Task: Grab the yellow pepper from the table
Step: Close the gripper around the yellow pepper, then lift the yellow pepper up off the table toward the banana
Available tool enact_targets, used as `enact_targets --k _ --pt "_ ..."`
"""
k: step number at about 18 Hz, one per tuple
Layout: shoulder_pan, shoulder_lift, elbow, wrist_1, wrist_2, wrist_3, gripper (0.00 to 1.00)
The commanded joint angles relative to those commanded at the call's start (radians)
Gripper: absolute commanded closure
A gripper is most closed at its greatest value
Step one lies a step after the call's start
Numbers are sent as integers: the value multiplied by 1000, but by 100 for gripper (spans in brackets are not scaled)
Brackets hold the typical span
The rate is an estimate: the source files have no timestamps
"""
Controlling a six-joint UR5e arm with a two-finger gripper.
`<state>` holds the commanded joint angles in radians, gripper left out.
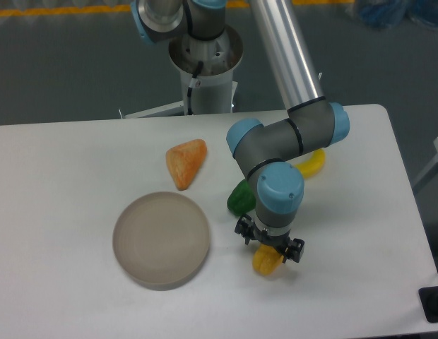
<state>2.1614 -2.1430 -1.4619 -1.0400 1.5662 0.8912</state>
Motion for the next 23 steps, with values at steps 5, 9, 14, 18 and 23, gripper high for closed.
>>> enact_targets --k 5,9,14,18,23 --pt "8 32 18 -6 -3 9 79" --pt "38 113 14 -21 -11 12 78" --pt "101 210 8 -133 -6 138 79" --pt "159 262 9 -250 -3 280 80" --pt "186 267 12 -290 0 379 86"
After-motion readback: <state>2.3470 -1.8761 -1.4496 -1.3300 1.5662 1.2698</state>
